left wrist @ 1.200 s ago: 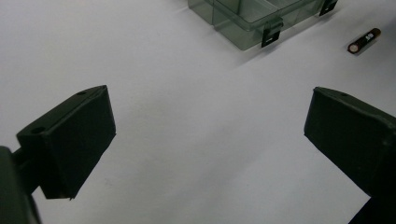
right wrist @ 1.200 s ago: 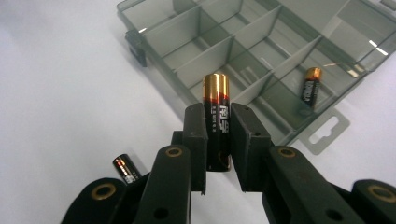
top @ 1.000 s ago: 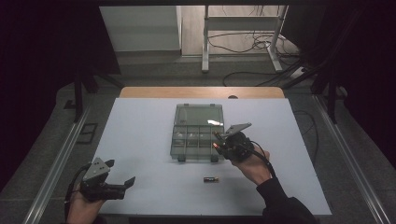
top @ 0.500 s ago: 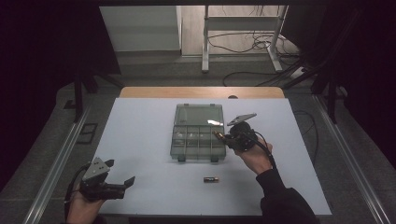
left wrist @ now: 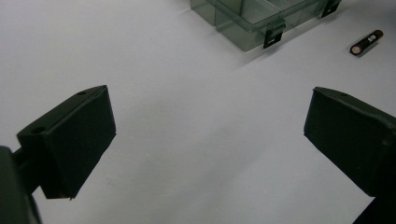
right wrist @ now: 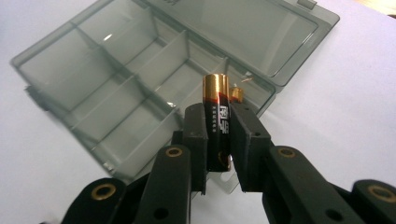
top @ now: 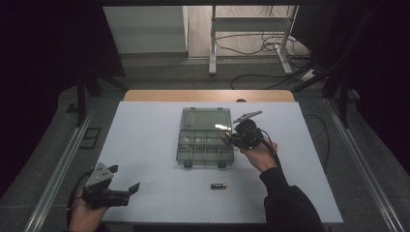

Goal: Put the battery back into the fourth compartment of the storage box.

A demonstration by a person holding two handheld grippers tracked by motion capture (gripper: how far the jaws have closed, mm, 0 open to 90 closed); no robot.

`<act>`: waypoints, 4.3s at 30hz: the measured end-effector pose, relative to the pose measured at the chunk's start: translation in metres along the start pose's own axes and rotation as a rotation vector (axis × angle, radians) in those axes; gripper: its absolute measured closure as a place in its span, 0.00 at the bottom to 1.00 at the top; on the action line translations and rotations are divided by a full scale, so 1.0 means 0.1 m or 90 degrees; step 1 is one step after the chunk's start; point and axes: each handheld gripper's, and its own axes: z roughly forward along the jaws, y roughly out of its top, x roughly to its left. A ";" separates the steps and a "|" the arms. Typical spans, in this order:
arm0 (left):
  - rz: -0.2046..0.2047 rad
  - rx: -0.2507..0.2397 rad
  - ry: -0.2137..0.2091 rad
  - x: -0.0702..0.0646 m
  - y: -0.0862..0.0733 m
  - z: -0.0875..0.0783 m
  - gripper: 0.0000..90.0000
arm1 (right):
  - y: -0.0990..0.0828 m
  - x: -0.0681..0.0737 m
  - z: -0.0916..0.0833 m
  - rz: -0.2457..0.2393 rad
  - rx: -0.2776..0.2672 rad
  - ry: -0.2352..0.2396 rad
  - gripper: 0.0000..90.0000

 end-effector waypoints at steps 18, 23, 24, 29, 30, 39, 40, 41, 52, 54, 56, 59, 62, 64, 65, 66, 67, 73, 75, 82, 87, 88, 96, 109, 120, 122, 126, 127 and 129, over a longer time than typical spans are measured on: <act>0.002 -0.003 0.000 0.00 0.00 0.00 0.03 | 0.11 -0.04 0.34 0.004 0.030 -0.023 0.85; 0.003 -0.004 0.000 0.00 0.00 0.00 0.03 | 0.11 -0.05 0.43 0.008 0.045 -0.028 0.85; 0.003 -0.003 0.001 0.00 0.00 0.00 0.03 | 0.11 -0.05 0.45 0.006 0.049 -0.030 0.85; 0.004 -0.003 0.001 0.00 0.00 0.00 0.03 | 0.09 -0.05 0.53 0.010 0.061 -0.029 0.84; 0.004 -0.004 0.002 0.00 0.00 0.00 0.03 | 0.09 -0.04 0.54 0.008 0.062 -0.030 0.83; 0.005 -0.005 0.002 0.00 0.00 -0.01 0.03 | 0.09 -0.04 0.37 0.005 0.020 -0.020 0.66; 0.006 -0.005 0.002 0.00 0.00 -0.01 0.03 | 0.08 -0.03 0.35 0.006 0.019 -0.016 0.62; 0.006 -0.005 0.003 0.00 0.00 -0.01 0.03 | 0.07 -0.02 0.33 0.002 0.016 -0.012 0.60; 0.008 -0.005 0.004 -0.01 0.00 0.00 0.03 | -0.05 0.05 0.04 0.000 -0.028 0.030 0.32; 0.009 -0.005 0.004 -0.01 0.00 -0.01 0.03 | -0.07 0.07 0.01 -0.010 -0.026 0.033 0.31; 0.009 -0.005 0.003 -0.01 0.00 -0.01 0.03 | -0.09 0.08 -0.01 -0.021 -0.027 0.030 0.31; 0.009 -0.006 0.003 -0.01 0.00 -0.01 0.03 | -0.12 0.10 -0.04 -0.027 -0.032 0.029 0.28; 0.009 -0.007 0.003 -0.01 0.00 -0.01 0.03 | -0.15 0.14 -0.07 -0.028 -0.031 0.036 0.24; 0.009 -0.008 0.002 -0.01 0.00 -0.01 0.03 | -0.17 0.18 -0.09 -0.035 -0.030 0.037 0.20; 0.009 -0.007 0.002 -0.01 0.00 -0.01 0.03 | -0.18 0.19 -0.10 -0.039 -0.032 0.035 0.19; 0.009 -0.007 0.003 -0.01 0.00 -0.01 0.03 | -0.19 0.20 -0.11 -0.045 -0.032 0.032 0.18; 0.010 -0.008 0.003 0.00 0.00 -0.01 0.03 | -0.20 0.21 -0.12 -0.048 -0.033 0.034 0.16; 0.010 -0.010 0.005 0.00 0.00 -0.02 0.03 | -0.25 0.29 -0.18 -0.056 -0.040 0.030 0.06; 0.009 -0.011 0.004 0.00 0.00 -0.02 0.03 | -0.26 0.32 -0.20 -0.060 -0.045 0.032 0.04; 0.008 -0.012 0.005 0.00 0.00 -0.02 0.03 | -0.31 0.39 -0.25 -0.076 -0.045 0.037 0.00; 0.004 -0.014 0.010 0.03 -0.01 -0.04 0.03 | -0.35 0.42 -0.29 -0.073 -0.044 0.047 0.00; 0.004 -0.015 0.010 0.03 -0.01 -0.04 0.03 | -0.37 0.43 -0.30 -0.074 -0.042 0.048 0.00; 0.007 -0.013 0.009 0.02 -0.01 -0.03 0.03 | -0.45 0.51 -0.33 -0.068 -0.039 0.062 0.00; 0.010 -0.012 0.009 0.01 -0.01 -0.03 0.03 | -0.56 0.68 -0.29 -0.082 0.005 0.059 0.08; 0.012 -0.009 0.008 0.01 0.00 -0.03 0.03 | -0.66 0.80 -0.22 -0.112 0.035 0.088 0.25; 0.013 -0.010 0.007 0.00 0.00 -0.03 0.03 | -0.67 0.81 -0.19 -0.121 0.045 0.092 0.29; 0.013 -0.009 0.006 0.00 0.00 -0.03 0.04 | -0.70 0.83 -0.12 -0.139 0.067 0.102 0.42; 0.013 -0.009 0.007 0.00 0.00 -0.03 0.04 | -0.70 0.84 -0.11 -0.140 0.071 0.103 0.45; 0.013 -0.009 0.006 0.00 0.00 -0.03 0.04 | -0.71 0.84 -0.07 -0.146 0.078 0.110 0.51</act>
